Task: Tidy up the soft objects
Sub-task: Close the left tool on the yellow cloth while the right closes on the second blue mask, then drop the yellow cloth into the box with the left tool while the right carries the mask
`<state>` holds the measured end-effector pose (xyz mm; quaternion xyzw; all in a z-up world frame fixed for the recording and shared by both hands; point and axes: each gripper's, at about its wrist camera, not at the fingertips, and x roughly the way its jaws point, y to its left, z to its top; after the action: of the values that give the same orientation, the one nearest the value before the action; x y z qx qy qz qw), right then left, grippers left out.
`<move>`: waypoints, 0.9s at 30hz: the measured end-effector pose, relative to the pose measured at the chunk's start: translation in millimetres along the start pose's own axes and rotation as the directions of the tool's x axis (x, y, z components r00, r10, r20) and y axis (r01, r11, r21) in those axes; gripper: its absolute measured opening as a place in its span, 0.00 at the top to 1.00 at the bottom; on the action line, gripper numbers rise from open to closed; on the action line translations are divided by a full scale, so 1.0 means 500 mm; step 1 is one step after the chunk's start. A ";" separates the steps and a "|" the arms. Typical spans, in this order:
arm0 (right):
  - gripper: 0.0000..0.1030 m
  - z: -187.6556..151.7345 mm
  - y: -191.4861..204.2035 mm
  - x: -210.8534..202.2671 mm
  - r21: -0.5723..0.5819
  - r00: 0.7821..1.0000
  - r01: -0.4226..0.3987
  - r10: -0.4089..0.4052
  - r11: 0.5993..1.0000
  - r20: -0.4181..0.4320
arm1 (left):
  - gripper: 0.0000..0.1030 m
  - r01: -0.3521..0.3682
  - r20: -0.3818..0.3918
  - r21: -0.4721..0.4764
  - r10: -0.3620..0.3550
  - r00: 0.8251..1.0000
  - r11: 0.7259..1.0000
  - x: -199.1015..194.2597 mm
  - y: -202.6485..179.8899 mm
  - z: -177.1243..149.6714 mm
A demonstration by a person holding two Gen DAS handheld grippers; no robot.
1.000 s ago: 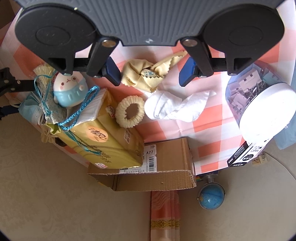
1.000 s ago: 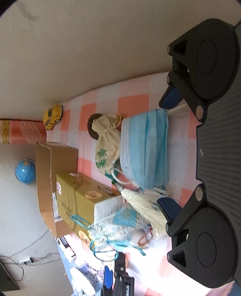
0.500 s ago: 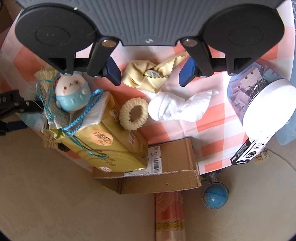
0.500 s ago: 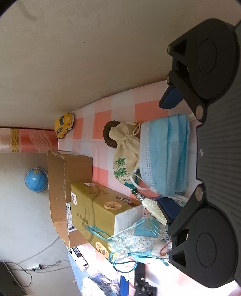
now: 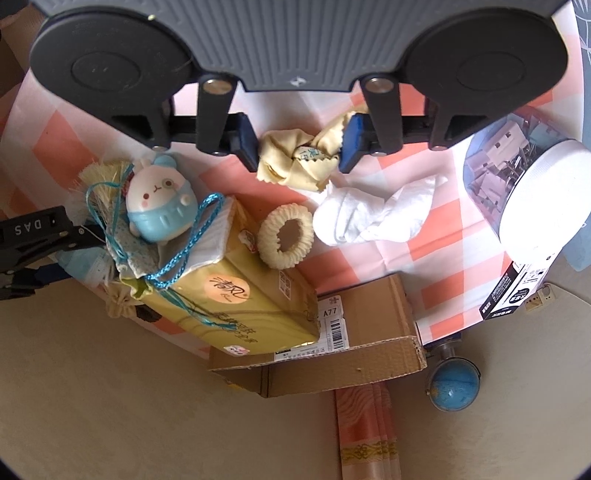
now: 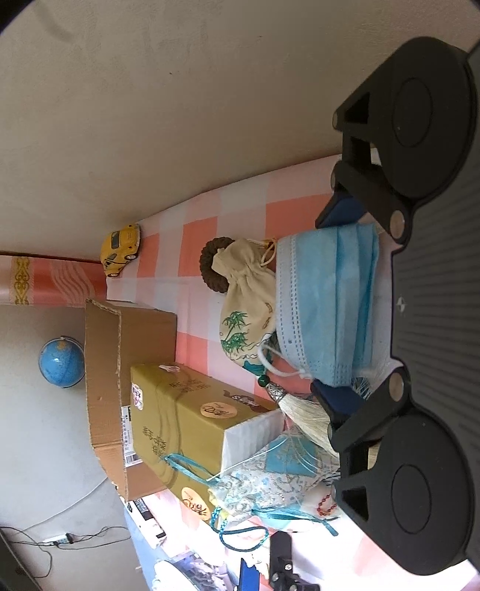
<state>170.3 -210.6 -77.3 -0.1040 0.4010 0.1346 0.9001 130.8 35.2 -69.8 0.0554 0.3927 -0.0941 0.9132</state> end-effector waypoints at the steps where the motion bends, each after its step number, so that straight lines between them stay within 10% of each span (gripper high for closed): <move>1: 0.18 0.000 0.001 -0.003 -0.003 1.000 0.004 -0.004 1.000 0.003 | 0.59 0.004 -0.001 0.001 -0.004 1.000 1.000 -0.001 0.001 0.000; 27: 0.22 0.011 0.026 -0.191 -0.064 0.989 -0.023 0.032 0.998 0.142 | 0.63 0.094 0.017 0.059 -0.096 0.995 0.994 -0.126 0.018 0.058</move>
<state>108.6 -212.0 -3.3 -0.1165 0.3324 0.1667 0.9210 110.6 47.1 -3.7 0.0624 0.3827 -0.1494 0.9096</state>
